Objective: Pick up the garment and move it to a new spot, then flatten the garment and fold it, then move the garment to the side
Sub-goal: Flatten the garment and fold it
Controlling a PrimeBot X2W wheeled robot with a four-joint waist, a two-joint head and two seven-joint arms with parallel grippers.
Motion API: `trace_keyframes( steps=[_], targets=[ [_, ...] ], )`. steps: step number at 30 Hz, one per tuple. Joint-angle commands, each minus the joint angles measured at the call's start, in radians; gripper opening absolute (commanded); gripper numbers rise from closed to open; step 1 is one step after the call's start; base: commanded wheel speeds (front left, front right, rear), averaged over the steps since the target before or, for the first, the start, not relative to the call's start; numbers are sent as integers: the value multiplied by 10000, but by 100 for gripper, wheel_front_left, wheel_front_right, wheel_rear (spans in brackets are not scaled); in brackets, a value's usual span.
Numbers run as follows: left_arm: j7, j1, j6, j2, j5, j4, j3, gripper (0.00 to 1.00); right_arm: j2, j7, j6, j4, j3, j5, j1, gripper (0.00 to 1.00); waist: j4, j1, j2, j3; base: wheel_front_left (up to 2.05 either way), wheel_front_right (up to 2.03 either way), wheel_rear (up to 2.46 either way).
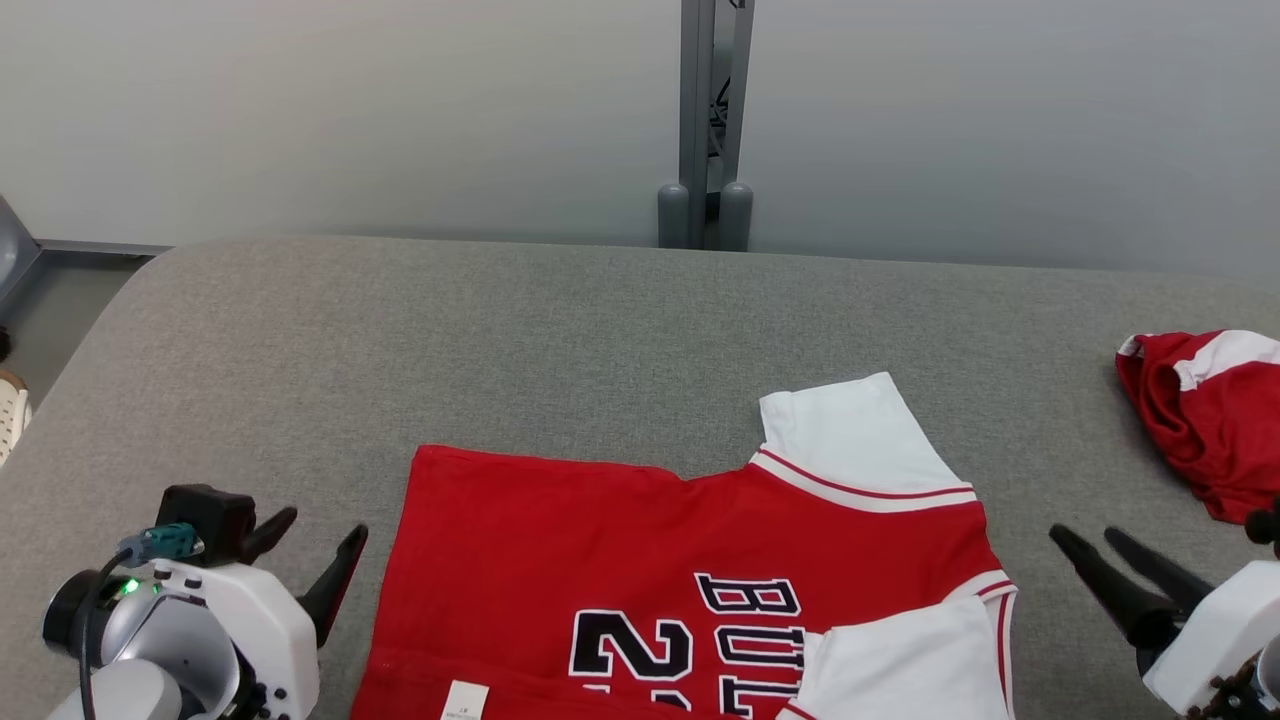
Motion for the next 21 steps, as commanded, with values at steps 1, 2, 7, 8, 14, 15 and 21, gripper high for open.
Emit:
trace_keyframes(
  steps=[1, 2, 7, 8, 14, 15, 21],
  targets=[
    [-583, -168, 69, -214, 107, 64, 136, 100, 24, -748, 5, -87, 2, -680, -182, 100, -20, 0, 0, 5, 0, 0, 0],
    [-1096, -209, 180, -410, 199, 130, 249, 100, 168, -1326, 6, -142, 37, -1082, -297, 100, -30, 0, 0, 3, 0, 0, 0],
    [-3369, -127, 475, -1408, 475, 601, 618, 100, 579, -4032, 5, -77, 403, -2880, -666, 100, -85, 0, 0, 5, 0, 0, 0],
    [-3369, -127, 475, -1408, 475, 601, 618, 100, 579, -4032, 5, -77, 403, -2880, -666, 100, -85, 0, 0, 5, 0, 0, 0],
    [-4617, 17, 778, -2428, 1089, 1229, 1094, 100, 1412, -5776, 5, 708, 258, -4627, -885, 100, -108, 0, 0, 17, 0, 0, 0],
    [-4640, 27, 824, -2586, 1361, 1173, 1339, 100, 1680, -5842, 5, 809, 86, -4830, -872, 100, -108, 0, 0, 26, 0, 0, 0],
    [-4639, 817, 526, -4045, 3217, 328, 3164, 100, 3289, -5915, 6, 661, -961, -6442, -684, 100, -179, 0, 0, 120, 0, 0, 0]
  ],
)
